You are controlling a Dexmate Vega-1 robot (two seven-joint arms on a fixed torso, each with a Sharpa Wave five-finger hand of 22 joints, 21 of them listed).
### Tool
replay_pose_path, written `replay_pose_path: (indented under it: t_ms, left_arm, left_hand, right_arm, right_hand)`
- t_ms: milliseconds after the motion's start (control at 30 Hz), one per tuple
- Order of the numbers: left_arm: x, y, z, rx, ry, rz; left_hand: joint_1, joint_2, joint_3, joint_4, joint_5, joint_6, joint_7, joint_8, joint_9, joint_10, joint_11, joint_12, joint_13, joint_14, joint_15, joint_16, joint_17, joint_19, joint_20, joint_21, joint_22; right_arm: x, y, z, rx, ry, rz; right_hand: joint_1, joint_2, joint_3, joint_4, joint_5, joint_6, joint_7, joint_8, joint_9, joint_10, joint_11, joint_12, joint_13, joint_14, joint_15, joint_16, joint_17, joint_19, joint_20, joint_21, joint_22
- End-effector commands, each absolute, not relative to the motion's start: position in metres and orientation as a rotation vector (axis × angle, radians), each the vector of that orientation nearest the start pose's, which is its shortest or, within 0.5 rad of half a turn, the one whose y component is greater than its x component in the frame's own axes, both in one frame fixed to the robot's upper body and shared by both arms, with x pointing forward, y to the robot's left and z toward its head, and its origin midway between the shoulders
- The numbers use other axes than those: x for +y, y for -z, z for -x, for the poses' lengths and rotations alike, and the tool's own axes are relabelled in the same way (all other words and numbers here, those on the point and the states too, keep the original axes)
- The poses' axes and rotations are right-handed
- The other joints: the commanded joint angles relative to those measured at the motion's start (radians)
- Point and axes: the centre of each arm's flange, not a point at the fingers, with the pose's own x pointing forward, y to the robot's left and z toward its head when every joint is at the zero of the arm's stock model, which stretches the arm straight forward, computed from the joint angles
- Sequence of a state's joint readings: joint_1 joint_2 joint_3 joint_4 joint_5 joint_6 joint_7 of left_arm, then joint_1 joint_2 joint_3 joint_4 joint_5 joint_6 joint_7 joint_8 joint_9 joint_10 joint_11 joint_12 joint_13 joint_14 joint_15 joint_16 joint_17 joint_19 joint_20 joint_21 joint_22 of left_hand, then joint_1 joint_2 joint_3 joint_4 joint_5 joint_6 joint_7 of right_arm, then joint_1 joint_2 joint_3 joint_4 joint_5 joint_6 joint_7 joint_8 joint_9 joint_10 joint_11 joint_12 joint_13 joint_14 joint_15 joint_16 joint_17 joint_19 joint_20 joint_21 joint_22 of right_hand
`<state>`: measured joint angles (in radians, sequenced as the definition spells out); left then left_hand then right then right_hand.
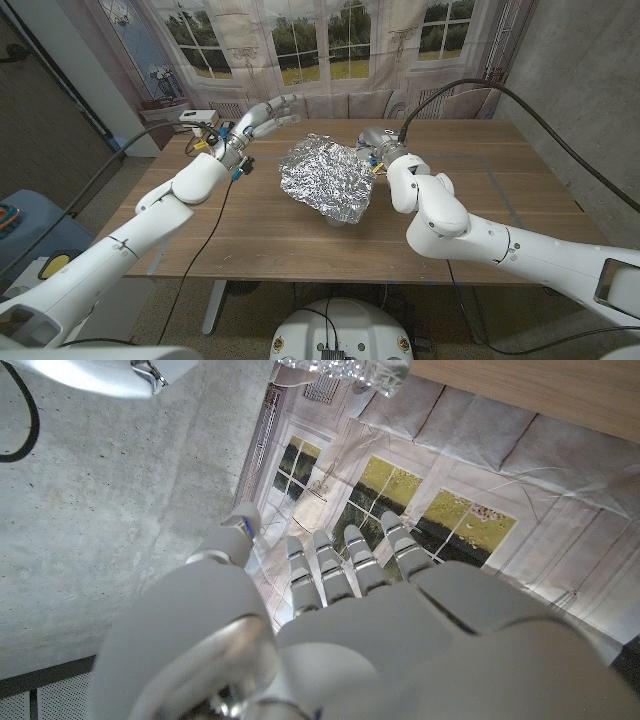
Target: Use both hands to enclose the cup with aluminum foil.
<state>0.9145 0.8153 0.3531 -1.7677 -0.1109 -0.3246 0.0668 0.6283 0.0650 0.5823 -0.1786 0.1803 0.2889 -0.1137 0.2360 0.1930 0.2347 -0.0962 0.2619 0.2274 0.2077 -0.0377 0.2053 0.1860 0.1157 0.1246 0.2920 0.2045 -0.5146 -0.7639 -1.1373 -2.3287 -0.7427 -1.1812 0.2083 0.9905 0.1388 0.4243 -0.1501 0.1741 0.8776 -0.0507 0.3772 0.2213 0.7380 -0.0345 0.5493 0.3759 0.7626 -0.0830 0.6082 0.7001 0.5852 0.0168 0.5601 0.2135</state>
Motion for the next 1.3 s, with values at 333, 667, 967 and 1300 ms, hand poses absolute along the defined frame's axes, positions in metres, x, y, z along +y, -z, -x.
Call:
replay_pose_path:
  t_ms: [333, 667, 967, 1300]
  left_arm:
    - [0.235, -0.073, -0.542, -0.948, 0.331, -0.733]
    - [0.232, -0.071, -0.541, -0.933, 0.345, -0.756]
    - [0.226, -0.072, -0.541, -0.892, 0.38, -0.812]
    - [0.219, -0.073, -0.542, -0.849, 0.403, -0.882]
  left_hand:
    - [-0.013, -0.026, -0.036, 0.018, -0.001, -0.004, 0.015, -0.013, 0.002, -0.013, 0.011, -0.008, 0.0, -0.004, -0.037, -0.001, 0.003, -0.009, -0.003, -0.006, 0.002]
    - [-0.015, -0.03, -0.047, 0.019, -0.001, 0.002, 0.012, -0.015, 0.003, -0.01, 0.009, -0.009, -0.002, 0.0, -0.043, 0.001, 0.003, -0.009, -0.005, -0.006, 0.003]
    - [-0.013, -0.043, -0.065, 0.018, -0.004, 0.04, 0.019, -0.007, 0.003, 0.014, 0.006, -0.004, -0.004, 0.019, -0.049, 0.006, 0.002, 0.0, -0.003, -0.004, 0.003]
    - [-0.009, -0.051, -0.084, 0.018, -0.008, 0.025, 0.028, -0.02, 0.004, 0.008, 0.008, -0.011, -0.005, 0.02, -0.045, 0.005, 0.002, 0.01, -0.006, -0.001, 0.003]
  right_arm:
    - [-0.115, -0.03, -0.477, -0.321, 0.08, 1.489]
    - [-0.12, -0.028, -0.473, -0.298, 0.052, 1.482]
    - [-0.126, -0.024, -0.464, -0.372, 0.064, 1.416]
    - [-0.147, -0.014, -0.457, -0.479, -0.071, 1.142]
  right_hand:
    - [0.002, -0.028, 0.009, 0.002, -0.001, -0.264, -0.046, -0.155, -0.016, -0.189, 0.019, -0.107, -0.031, -0.125, -0.061, -0.109, -0.037, -0.077, 0.043, 0.004, -0.015]
    - [-0.079, -0.07, -0.031, 0.024, 0.002, -0.396, -0.036, -0.198, -0.02, -0.295, 0.043, -0.172, -0.048, -0.207, -0.019, -0.188, -0.094, -0.11, 0.078, -0.002, -0.021]
    - [-0.125, -0.035, -0.029, 0.048, 0.006, -0.368, -0.026, -0.174, -0.019, -0.293, 0.046, -0.187, -0.058, -0.246, -0.003, -0.241, -0.136, -0.124, 0.078, -0.005, -0.024]
    - [-0.23, -0.071, -0.089, 0.076, 0.001, -0.303, 0.013, -0.16, -0.019, -0.193, 0.074, -0.169, -0.073, -0.176, 0.007, -0.243, -0.174, -0.07, 0.054, 0.015, -0.027]
